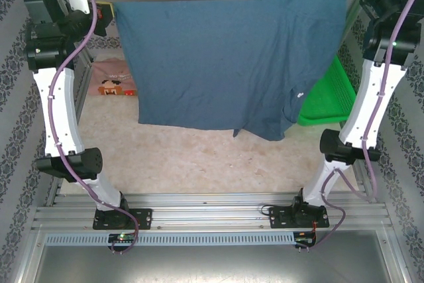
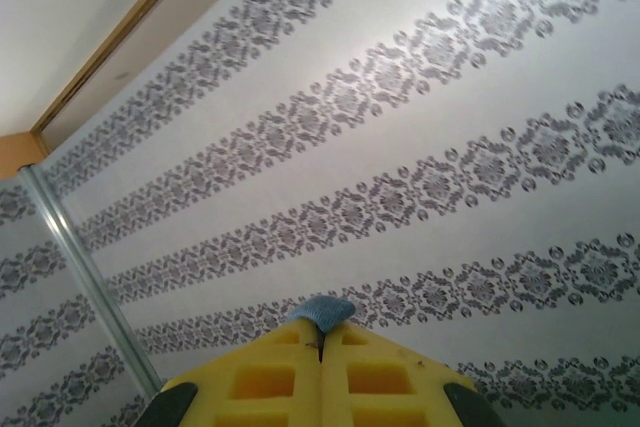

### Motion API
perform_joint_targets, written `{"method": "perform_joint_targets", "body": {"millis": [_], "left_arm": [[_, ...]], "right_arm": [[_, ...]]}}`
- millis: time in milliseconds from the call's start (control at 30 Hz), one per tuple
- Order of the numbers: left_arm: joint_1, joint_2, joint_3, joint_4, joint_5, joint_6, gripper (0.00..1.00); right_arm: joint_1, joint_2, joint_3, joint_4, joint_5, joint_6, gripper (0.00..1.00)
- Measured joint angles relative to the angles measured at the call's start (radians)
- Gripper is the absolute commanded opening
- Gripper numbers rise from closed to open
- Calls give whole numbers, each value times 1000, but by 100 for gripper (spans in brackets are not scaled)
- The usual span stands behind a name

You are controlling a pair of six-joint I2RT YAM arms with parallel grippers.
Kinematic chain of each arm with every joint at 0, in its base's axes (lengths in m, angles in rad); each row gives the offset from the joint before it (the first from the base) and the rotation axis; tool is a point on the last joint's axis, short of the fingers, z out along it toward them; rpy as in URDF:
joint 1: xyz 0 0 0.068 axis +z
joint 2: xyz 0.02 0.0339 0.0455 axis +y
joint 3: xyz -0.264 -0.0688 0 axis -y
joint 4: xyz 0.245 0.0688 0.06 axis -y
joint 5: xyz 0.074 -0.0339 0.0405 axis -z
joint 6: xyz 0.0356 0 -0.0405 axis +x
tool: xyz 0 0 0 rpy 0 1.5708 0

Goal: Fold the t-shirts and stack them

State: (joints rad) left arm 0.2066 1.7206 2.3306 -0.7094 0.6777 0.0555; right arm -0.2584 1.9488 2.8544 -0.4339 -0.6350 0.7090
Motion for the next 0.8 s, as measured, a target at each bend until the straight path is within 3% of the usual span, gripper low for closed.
{"method": "perform_joint_targets", "body": {"millis": [200, 467, 633, 800], "left_arm": [[11, -23, -72, 61, 61, -14, 0], [-6, -254, -615, 108, 75, 4, 0], [-72, -433, -1009, 161, 87, -16, 0], [-136, -504, -1209, 155, 101, -33, 0]], "right_arm": [[-13, 27, -12, -21, -16, 22, 0], [-11, -212, -356, -169, -35, -77, 0], [44, -395, -657, -268, -34, -164, 0], [84, -481, -906, -320, -6, -216, 0]]}}
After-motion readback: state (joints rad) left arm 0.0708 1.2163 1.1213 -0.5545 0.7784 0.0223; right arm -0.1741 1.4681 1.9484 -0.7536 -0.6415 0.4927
